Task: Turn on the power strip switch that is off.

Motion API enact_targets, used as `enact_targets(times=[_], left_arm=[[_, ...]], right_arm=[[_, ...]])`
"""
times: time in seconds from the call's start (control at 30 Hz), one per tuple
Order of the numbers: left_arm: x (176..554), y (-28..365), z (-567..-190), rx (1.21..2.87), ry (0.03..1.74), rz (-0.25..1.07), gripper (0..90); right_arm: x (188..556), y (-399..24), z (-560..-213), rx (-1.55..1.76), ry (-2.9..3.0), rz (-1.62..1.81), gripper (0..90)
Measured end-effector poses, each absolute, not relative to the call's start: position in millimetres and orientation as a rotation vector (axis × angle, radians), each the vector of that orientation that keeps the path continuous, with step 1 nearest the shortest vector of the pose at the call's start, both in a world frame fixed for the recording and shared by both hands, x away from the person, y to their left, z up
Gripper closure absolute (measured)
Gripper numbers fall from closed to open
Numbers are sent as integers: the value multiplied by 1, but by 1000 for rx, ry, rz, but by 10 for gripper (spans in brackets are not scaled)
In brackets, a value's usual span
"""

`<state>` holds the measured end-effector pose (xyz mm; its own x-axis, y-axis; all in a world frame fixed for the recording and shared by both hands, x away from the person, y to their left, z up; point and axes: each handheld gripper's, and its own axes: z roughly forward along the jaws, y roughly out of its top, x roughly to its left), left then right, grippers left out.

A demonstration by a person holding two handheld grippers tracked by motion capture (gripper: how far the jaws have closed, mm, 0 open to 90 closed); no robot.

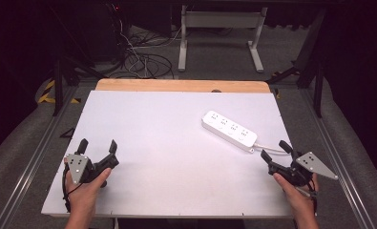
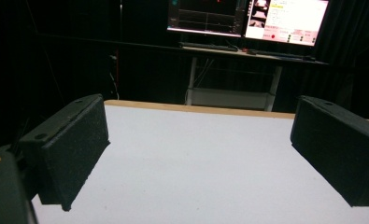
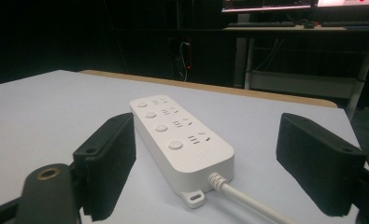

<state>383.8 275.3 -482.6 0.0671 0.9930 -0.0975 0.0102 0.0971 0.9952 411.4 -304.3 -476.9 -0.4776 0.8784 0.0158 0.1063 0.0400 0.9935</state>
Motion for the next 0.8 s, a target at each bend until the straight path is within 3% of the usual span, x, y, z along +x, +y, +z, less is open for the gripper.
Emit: enact_targets(times=[0.33,0.43,0.6,0.8], left_arm=[[385,274,-482,1174,1205,1083,52],[385,274,-482,1174,1199,1091,55],[385,274,-482,1173,1196,1094,58],[386,274,-482,1172,1191,1092,66]], right_arm=[[409,-306,-476,996,1651,1499,239],[407,-307,-475,971,1643,1495,317],[407,-307,-474,961,1636,1502,339],[405,-309,-474,947,1622,1510,431]])
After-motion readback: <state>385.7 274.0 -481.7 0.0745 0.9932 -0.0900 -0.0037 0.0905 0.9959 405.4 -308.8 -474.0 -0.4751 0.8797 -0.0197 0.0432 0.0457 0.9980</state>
